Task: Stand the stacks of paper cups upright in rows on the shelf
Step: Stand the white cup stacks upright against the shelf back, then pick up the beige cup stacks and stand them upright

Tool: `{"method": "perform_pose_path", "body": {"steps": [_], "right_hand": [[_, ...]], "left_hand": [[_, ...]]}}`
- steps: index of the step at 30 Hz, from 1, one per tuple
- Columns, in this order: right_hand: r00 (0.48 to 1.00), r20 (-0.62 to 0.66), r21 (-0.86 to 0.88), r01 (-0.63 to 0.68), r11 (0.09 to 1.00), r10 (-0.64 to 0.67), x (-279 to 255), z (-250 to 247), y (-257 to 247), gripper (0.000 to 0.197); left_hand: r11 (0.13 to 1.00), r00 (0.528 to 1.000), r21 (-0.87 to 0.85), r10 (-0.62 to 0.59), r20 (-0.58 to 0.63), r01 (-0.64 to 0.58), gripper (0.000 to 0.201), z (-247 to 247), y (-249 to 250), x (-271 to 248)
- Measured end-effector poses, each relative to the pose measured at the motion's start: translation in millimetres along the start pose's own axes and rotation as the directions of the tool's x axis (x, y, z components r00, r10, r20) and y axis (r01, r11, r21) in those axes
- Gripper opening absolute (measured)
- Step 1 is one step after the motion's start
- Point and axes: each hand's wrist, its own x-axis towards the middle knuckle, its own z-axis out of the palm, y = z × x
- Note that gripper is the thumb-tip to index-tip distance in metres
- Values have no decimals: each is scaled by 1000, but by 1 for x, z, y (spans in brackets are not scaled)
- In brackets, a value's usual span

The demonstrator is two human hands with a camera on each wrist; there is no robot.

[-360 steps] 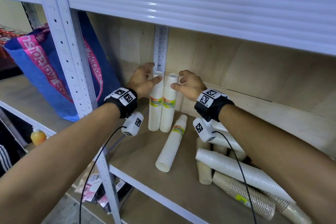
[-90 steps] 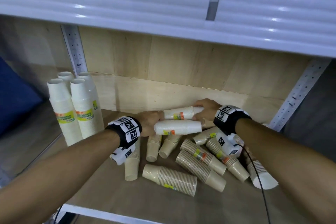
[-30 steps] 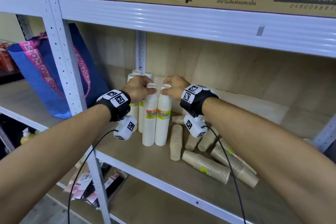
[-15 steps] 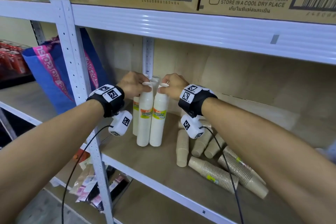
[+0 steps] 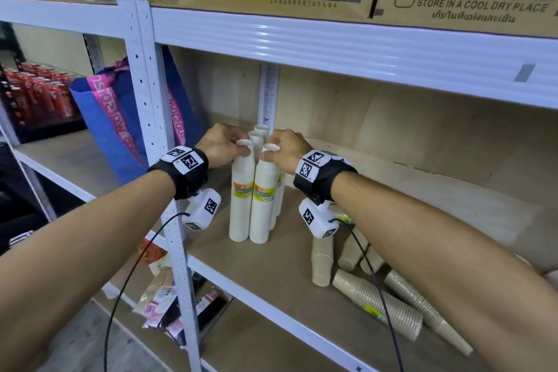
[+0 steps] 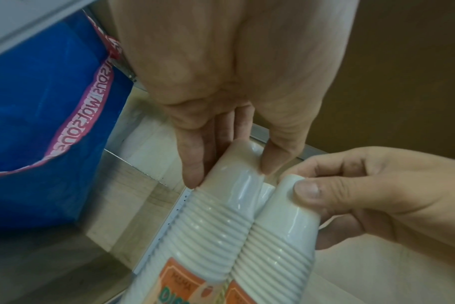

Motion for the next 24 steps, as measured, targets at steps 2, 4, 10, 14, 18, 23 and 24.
{"method": "perform_pose_path", "body": {"steps": [2, 4, 10, 14, 18, 23, 24], "right_hand": [[1000, 2, 6, 0, 1000, 0, 2, 1, 1, 22], [1000, 8, 8, 1, 1000, -1, 4, -1, 3, 22], [1000, 3, 34, -7, 999, 7, 5, -12, 8, 39], [1000, 3, 7, -31, 999, 31, -1, -31, 17, 33], [996, -12, -34, -92, 995, 92, -13, -52, 38, 33], [976, 63, -166, -197, 966, 209, -42, -73, 72, 38], [970, 78, -186, -214, 959, 232, -48, -76, 78, 38]], "left_hand": [[1000, 1000, -7, 4, 7, -4, 20, 0, 1, 1], [1000, 1000, -1, 14, 21, -14, 19, 0, 2, 3], [999, 999, 6, 32, 32, -32, 34, -6, 17, 8], [994, 995, 69, 81, 65, -85, 33, -10, 37, 13], [989, 991, 76, 124, 46, -127, 32, -7, 64, 17], [970, 972, 117, 199, 127, -214, 38, 23, 90, 18], [965, 965, 132, 202, 169, -225, 39, 32, 93, 17]]}}
